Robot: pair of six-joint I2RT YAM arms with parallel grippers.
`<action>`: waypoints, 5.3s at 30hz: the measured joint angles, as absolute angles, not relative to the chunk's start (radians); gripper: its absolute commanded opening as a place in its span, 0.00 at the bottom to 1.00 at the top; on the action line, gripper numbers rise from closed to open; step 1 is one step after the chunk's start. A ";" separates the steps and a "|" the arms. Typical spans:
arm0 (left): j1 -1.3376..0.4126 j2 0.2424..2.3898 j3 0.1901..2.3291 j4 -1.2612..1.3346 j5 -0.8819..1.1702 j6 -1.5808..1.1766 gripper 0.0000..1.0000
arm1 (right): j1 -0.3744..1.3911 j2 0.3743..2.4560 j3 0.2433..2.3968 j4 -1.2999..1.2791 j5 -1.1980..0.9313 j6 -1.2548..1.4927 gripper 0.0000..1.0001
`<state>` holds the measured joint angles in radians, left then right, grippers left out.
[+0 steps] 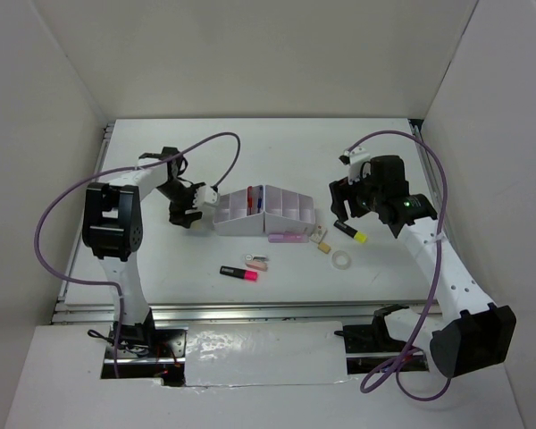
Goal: Sort the stationery into containers
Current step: Pick up the stationery from the center of the board, then place the stationery in the storage box.
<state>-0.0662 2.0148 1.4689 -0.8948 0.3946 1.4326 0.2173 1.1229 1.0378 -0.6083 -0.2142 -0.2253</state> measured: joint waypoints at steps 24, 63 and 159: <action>-0.018 1.826 1.192 -0.776 0.407 1.407 0.14 | 0.209 1.123 1.128 -0.635 -0.294 -0.159 0.75; -1.023 0.907 0.991 -0.697 0.094 1.969 0.10 | 0.543 1.430 1.519 -0.703 -0.672 0.225 0.80; -0.228 1.059 1.161 -0.382 0.437 0.233 0.99 | 0.627 1.416 1.126 -0.031 0.152 0.351 0.21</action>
